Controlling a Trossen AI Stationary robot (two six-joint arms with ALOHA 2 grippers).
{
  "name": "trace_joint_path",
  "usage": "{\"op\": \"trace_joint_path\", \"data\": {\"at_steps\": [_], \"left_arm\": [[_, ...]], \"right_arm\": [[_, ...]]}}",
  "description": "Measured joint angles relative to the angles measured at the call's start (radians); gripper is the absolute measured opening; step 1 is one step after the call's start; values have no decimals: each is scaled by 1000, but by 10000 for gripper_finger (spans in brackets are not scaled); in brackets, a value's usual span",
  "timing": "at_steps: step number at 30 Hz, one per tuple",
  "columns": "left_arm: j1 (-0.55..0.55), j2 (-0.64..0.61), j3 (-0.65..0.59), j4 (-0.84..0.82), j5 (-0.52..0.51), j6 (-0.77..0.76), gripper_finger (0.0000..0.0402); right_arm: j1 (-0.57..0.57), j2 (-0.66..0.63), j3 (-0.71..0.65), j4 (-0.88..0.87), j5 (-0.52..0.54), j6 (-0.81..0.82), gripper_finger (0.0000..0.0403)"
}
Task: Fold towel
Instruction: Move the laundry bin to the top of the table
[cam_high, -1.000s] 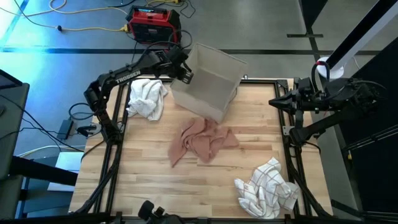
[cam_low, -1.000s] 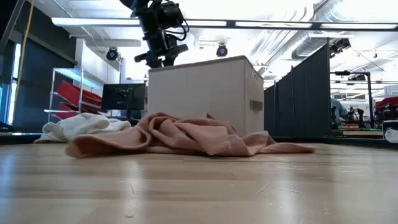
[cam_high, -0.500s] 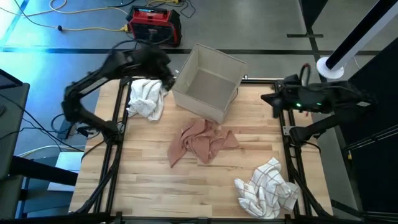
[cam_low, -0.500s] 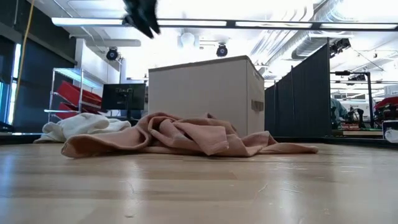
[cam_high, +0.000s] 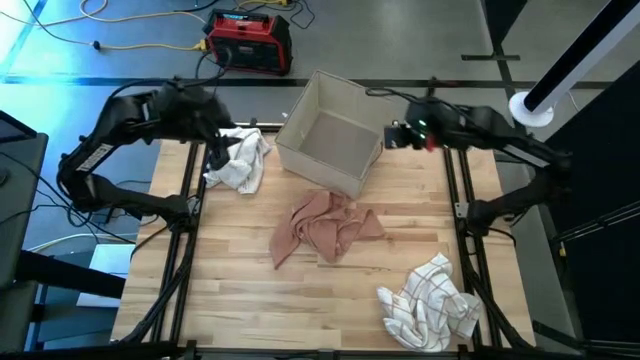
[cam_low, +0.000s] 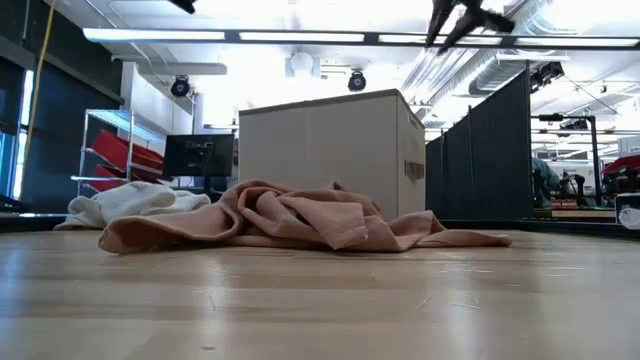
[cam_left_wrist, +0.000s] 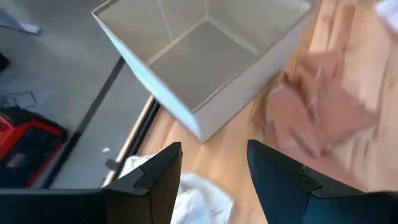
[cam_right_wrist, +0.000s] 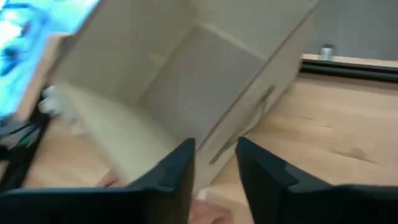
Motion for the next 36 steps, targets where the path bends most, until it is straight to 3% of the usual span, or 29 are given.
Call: {"op": "trace_joint_path", "data": {"at_steps": [7,15,21,27,33,36], "left_arm": [[0,-2,-59,-79,33,50,175],[1,-33,-252,-45,18,72,175],[2,-74,-362,17,18,53,174],[0,-104,-430,98,23,-44,174],[-7,-116,-516,289,53,-191,174],[-9,-120,-567,393,43,-218,174]], "right_arm": [[-106,152,0,55,-108,19,192],[-148,284,1,19,-100,63,189],[-185,350,0,13,-51,-1,146],[-184,344,0,88,9,-159,15],[-195,332,0,151,-6,-376,2],[-216,337,0,174,0,-388,1]]}}
